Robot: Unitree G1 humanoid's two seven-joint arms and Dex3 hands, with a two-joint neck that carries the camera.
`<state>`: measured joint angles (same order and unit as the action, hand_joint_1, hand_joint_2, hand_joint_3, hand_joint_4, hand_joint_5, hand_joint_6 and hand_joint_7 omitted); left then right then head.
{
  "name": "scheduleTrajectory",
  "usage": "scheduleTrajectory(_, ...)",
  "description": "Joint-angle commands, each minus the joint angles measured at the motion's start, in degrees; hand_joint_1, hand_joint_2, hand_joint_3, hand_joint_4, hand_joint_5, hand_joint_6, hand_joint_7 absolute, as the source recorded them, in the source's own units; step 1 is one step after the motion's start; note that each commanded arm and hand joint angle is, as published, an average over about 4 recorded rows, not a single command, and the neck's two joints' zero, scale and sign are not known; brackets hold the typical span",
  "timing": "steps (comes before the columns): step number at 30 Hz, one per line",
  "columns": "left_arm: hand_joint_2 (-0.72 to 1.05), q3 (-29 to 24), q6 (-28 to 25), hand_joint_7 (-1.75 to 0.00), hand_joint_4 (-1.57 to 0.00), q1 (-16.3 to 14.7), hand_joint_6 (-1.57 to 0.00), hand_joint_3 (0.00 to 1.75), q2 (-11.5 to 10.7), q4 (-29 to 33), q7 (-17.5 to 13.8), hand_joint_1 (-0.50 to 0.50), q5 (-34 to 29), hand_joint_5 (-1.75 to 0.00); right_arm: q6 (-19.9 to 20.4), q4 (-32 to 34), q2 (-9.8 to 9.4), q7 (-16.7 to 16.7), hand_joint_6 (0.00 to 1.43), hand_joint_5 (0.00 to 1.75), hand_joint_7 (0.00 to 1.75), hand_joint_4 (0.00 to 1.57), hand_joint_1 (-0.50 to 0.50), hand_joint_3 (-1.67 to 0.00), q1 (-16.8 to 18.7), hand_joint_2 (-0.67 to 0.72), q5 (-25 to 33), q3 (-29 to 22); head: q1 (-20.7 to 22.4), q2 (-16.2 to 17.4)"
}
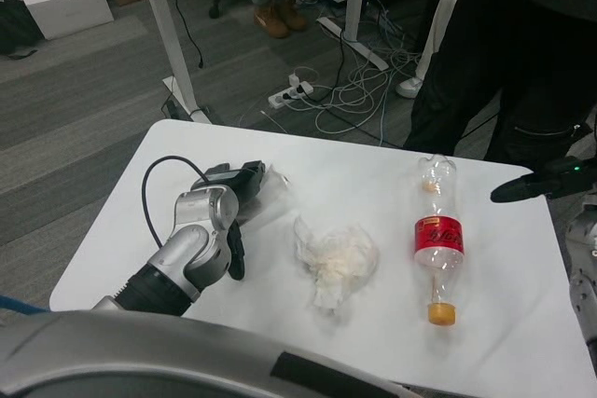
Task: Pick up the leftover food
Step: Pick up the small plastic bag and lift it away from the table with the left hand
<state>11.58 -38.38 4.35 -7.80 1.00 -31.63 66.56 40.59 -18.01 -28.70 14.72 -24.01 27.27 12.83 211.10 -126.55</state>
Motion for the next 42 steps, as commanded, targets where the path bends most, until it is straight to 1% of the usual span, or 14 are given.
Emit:
scheduleTrajectory(1, 0.69, -0.1, -0.8, -0.68, -0.36, -3.3, 0.00, 0.00, 0.8, -3.6, -2.9, -0.28, -5.4, -1.08, 0.7, -0.4, -0.52, -0.1, 0.00, 0.00, 0.00, 0.00, -0.46, 0.00, 0.7, 0.66, 0.5, 0.2, 0.4, 0.8)
scheduleTrajectory(2, 0.69, -0.2, -0.8, -0.66, -0.42, -3.2, 0.00, 0.00, 0.9, -3.6, -2.9, -0.28, -5.7, -1.15, 0.7, -0.5, -0.57, -0.1, 0.00, 0.00, 0.00, 0.00, -0.46, 0.00, 0.7, 0.66, 0.5, 0.3, 0.6, 1.0)
scheduleTrajectory(5, 0.69, -0.3, -1.5, -0.61, -0.55, -2.8, 0.00, 0.00, 0.9, -3.0, -2.9, -0.28, -6.3, -1.23, 0.7, -0.5, -0.66, -0.1, 0.00, 0.00, 0.00, 0.00, -0.46, 0.00, 0.6, 0.66, 0.7, 0.4, 0.7, 1.1)
scheduleTrajectory(9, 0.69, -0.4, -3.5, -0.59, -0.60, -1.8, 0.00, 0.00, 0.9, -0.3, -3.1, -0.28, -7.5, -1.31, 0.6, -0.5, -0.74, -0.1, 0.00, 0.00, 0.00, 0.00, -0.46, 0.00, 0.6, 0.65, 0.9, 0.5, 1.0, 1.4)
scheduleTrajectory(12, 0.69, -0.3, -6.8, -0.61, -0.60, -1.2, 0.00, 0.00, 0.4, 1.8, -3.9, -0.28, -9.5, -1.33, 0.6, -0.4, -0.81, -0.2, 0.00, 0.00, 0.00, 0.00, -0.46, 0.00, 0.7, 0.60, 0.9, 0.5, 1.0, 1.4)
scheduleTrajectory(13, 0.69, -0.3, -7.9, -0.61, -0.60, -1.0, 0.00, 0.00, 0.2, 2.5, -4.2, -0.28, -10.0, -1.33, 0.6, -0.4, -0.83, -0.2, 0.00, 0.00, 0.00, 0.00, -0.46, 0.00, 0.7, 0.61, 0.9, 0.5, 1.0, 1.4)
scheduleTrajectory(17, 0.69, 1.9, -13.3, -0.63, -0.60, -0.2, 0.00, 0.00, -2.8, 6.1, -5.2, -0.29, -11.7, -1.33, 0.7, -0.1, -0.83, -0.1, 0.00, 0.00, 0.00, 0.00, -0.46, 0.00, 0.7, 0.61, 0.9, 0.5, 1.3, 0.7)
scheduleTrajectory(22, 0.69, 4.9, -17.8, -0.63, -0.63, 0.4, 0.00, 0.02, -6.5, 9.3, -5.5, -0.29, -13.5, -1.33, 0.6, 0.3, -0.83, -0.2, 0.00, 0.00, 0.00, 0.00, -0.46, 0.00, 0.8, 0.60, 0.9, 0.5, 1.4, 0.6)
scheduleTrajectory(25, 0.69, 5.3, -18.8, -0.63, -0.64, 0.5, 0.00, 0.09, -7.4, 10.0, -5.5, -0.30, -13.9, -1.33, 0.6, 0.3, -0.83, -0.2, 0.00, 0.00, 0.00, 0.00, -0.46, 0.00, 0.9, 0.60, 0.9, 0.5, 1.4, 0.6)
scheduleTrajectory(29, 0.69, 5.6, -19.0, -0.63, -0.65, 0.4, 0.00, 0.09, -7.8, 10.0, -5.5, -0.30, -14.8, -1.33, 0.6, 0.5, -0.83, -0.2, 0.00, 0.00, 0.00, 0.00, -0.46, 0.00, 1.0, 0.60, 0.9, 0.8, 1.4, 0.6)
scheduleTrajectory(33, 0.76, 8.0, -18.9, -0.65, -0.59, 0.1, 0.00, 0.09, -8.9, 8.7, -5.5, -0.30, -16.3, -1.33, 0.7, 0.8, -0.83, -0.2, 0.00, 0.00, 0.00, 0.00, -0.46, 0.00, 1.4, 0.60, 1.0, 0.8, 1.8, 0.5)
scheduleTrajectory(37, 0.83, 10.6, -19.0, -0.70, -0.41, 0.1, 0.00, 0.09, -10.1, 7.0, -5.3, -0.31, -16.9, -1.33, 0.7, 1.0, -0.83, -0.2, 0.00, 0.00, 0.00, 0.00, -0.46, 0.00, 1.7, 0.60, 1.0, 0.8, 2.2, 0.3)
scheduleTrajectory(41, 0.87, 11.3, -18.9, -0.63, -0.07, -0.2, 0.00, 0.09, -10.5, 6.3, -4.7, -0.35, -16.4, -1.23, 0.7, 1.0, -0.79, -0.2, 0.00, 0.00, 0.00, 0.00, -0.46, 0.00, 1.7, 0.60, 1.1, 0.9, 2.4, 0.3)
scheduleTrajectory(42, 0.87, 11.3, -18.7, -0.63, -0.02, -0.3, 0.00, 0.09, -10.5, 6.3, -4.4, -0.36, -16.3, -1.23, 0.6, 1.0, -0.79, -0.2, 0.00, 0.00, 0.00, 0.00, -0.46, 0.00, 1.7, 0.60, 1.1, 0.9, 2.4, 0.3)
